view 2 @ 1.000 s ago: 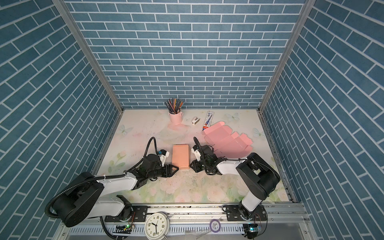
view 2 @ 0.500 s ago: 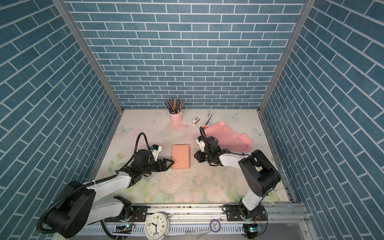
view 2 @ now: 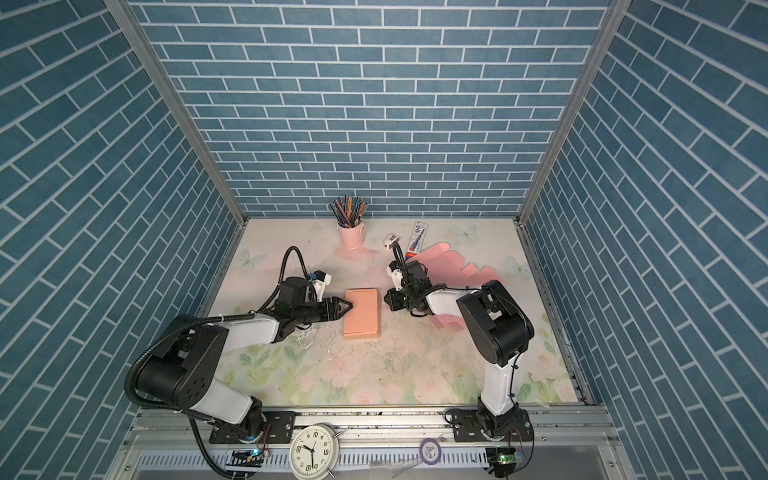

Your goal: Fold the paper box

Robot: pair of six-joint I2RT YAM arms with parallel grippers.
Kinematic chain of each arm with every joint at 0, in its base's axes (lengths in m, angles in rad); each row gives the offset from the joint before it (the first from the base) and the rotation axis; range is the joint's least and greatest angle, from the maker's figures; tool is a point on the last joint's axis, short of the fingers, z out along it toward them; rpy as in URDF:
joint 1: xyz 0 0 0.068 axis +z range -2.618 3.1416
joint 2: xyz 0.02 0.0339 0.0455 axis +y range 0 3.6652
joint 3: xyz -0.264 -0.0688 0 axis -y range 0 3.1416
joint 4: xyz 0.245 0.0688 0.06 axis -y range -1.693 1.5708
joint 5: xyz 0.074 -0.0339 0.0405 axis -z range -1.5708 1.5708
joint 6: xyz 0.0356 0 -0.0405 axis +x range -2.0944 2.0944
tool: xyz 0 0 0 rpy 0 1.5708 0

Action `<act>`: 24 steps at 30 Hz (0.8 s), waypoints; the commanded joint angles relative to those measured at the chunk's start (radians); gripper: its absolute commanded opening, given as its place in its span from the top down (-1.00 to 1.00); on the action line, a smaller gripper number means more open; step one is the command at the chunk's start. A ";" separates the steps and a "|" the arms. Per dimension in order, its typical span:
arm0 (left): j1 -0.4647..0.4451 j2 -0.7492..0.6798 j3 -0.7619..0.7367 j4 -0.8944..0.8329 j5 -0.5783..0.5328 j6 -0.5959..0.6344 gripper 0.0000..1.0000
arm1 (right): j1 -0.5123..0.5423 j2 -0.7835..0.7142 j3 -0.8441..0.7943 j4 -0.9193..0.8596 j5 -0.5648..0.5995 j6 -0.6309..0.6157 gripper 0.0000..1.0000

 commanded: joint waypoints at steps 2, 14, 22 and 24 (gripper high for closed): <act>0.009 0.032 0.027 0.039 0.022 0.019 -0.30 | -0.003 0.043 0.038 0.009 -0.019 -0.024 0.64; -0.018 0.088 0.055 0.056 0.023 0.010 -0.20 | 0.027 0.087 0.078 0.038 -0.091 0.002 0.66; -0.058 0.114 0.088 0.057 0.015 0.011 -0.12 | 0.065 0.083 0.081 0.067 -0.138 0.034 0.66; -0.065 0.119 0.092 0.056 0.016 0.012 -0.12 | 0.078 0.079 0.082 0.074 -0.148 0.042 0.66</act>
